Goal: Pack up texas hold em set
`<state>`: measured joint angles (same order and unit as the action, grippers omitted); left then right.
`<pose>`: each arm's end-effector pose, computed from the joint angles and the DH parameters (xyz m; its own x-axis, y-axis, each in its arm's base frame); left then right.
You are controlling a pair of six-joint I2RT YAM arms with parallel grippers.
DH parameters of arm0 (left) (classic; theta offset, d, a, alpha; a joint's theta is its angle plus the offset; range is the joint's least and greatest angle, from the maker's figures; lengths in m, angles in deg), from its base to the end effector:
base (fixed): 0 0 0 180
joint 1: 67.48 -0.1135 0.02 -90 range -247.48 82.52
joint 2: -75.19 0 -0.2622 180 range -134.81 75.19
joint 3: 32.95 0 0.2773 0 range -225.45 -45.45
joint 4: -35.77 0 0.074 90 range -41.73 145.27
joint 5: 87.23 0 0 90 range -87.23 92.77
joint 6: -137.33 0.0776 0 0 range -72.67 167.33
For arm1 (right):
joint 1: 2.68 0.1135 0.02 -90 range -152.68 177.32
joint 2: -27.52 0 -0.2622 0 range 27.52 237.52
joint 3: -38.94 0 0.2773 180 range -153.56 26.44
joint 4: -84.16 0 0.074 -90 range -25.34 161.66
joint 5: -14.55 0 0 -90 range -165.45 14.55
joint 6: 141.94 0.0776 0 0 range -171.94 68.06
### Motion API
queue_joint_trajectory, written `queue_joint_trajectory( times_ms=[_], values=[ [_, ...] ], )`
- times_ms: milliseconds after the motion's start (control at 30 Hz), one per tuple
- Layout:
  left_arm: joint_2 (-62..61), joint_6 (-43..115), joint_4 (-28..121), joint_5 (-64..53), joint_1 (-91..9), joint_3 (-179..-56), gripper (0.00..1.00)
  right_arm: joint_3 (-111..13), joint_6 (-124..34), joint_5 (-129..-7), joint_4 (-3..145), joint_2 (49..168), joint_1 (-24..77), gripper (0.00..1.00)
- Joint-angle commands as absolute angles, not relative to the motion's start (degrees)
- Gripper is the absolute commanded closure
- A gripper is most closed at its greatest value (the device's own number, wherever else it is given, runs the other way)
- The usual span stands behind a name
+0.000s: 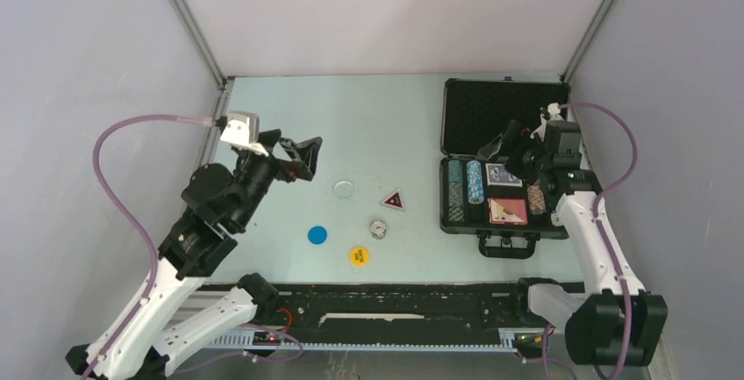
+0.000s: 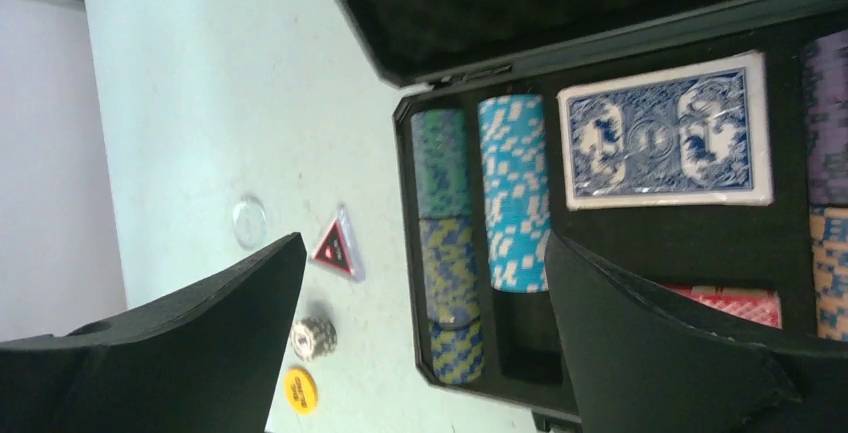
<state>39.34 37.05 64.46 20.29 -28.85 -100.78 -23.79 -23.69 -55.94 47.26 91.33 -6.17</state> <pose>0.1634 -0.1006 0.4224 -0.0202 -0.2017 -0.9792 0.3628 0.9112 -0.1952 0.2985 0.0078 0.2530 -0.6383 0.4859 -0.5971 0.1098 0.8252 0.5541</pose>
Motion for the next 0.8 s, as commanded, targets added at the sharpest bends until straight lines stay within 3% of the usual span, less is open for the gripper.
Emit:
queue_joint_trajectory(
  times_ms=[0, 267, 500, 767],
  values=[
    [33.0, 31.2, 64.1, 15.6, -28.5, -112.2, 0.00, -25.2, -28.3, -65.1, 37.4, 87.2, 2.7, 0.00],
    [23.6, 31.3, 60.3, 16.5, -28.5, -121.2, 0.00, -26.9, -20.9, -77.3, 36.5, 85.1, 25.3, 0.00],
    [29.8, 36.7, 57.4, 20.6, -28.9, -112.0, 0.00, -33.7, -18.7, -85.7, 40.3, 101.3, 40.6, 0.00],
    [30.7, 32.9, 56.0, 13.9, -28.9, -110.6, 0.00, -41.9, -19.1, -84.5, 44.6, 120.8, 43.3, 0.00]
  ],
)
